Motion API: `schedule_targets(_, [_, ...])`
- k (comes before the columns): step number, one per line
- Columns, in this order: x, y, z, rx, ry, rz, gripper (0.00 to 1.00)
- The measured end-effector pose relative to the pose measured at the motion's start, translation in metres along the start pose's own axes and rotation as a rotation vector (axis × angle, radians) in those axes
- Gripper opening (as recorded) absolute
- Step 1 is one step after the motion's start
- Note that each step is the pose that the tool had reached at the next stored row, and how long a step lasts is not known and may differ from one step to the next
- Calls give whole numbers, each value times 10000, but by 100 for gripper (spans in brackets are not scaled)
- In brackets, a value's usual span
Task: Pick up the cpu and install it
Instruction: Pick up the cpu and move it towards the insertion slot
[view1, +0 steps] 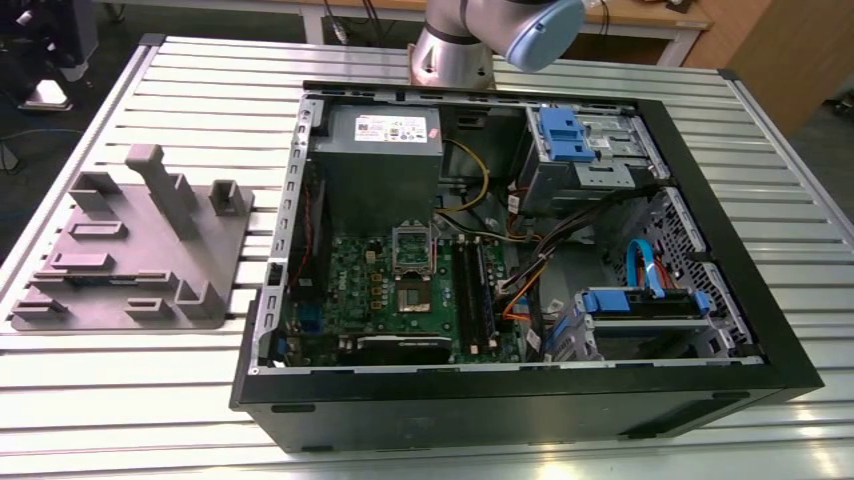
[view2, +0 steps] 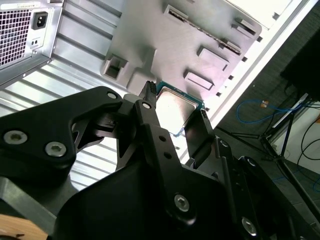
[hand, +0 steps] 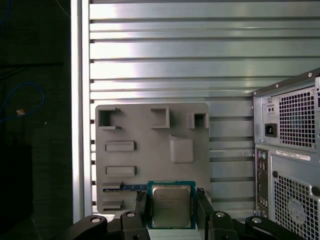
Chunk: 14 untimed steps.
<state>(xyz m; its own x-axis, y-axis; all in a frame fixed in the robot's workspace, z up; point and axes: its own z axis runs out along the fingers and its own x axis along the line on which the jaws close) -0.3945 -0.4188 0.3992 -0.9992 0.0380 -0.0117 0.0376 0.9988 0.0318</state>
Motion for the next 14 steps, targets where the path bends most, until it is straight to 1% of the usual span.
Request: schedule_targets(14, [-46,2,1,0,0,0,47])
